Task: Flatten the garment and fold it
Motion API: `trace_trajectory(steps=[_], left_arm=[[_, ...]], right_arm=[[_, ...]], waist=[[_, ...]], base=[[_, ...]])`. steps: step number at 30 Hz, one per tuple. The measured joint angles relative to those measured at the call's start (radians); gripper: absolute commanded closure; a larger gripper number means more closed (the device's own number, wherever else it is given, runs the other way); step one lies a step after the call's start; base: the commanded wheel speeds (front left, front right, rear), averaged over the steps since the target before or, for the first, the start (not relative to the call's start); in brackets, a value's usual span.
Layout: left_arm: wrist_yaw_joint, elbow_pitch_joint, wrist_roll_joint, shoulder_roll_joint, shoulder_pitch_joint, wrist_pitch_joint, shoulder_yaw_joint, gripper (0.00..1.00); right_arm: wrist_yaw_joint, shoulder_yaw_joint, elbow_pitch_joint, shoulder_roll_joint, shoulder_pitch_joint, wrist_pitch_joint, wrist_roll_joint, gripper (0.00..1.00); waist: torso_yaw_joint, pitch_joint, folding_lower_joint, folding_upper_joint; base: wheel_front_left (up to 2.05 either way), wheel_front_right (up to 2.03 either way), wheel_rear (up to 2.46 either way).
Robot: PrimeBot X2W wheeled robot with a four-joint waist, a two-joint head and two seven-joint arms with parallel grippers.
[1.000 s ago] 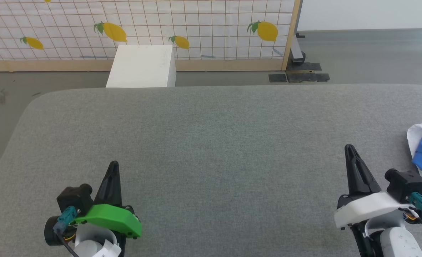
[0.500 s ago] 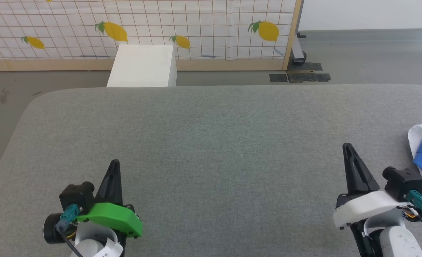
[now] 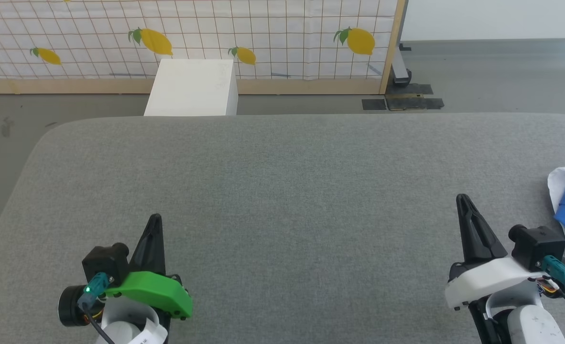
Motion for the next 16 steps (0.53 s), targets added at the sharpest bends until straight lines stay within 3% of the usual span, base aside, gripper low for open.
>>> trace_trajectory(steps=[16], left_arm=[[0.000, -0.031, 0.053, -0.010, 0.010, 0.031, 0.015, 1.00]], right_arm=[[0.000, 0.006, -0.029, 0.000, 0.011, 0.026, -0.025, 1.00]], waist=[[0.004, 0.001, 0.0000, 0.0000]], base=[[0.00, 0.00, 0.00]])
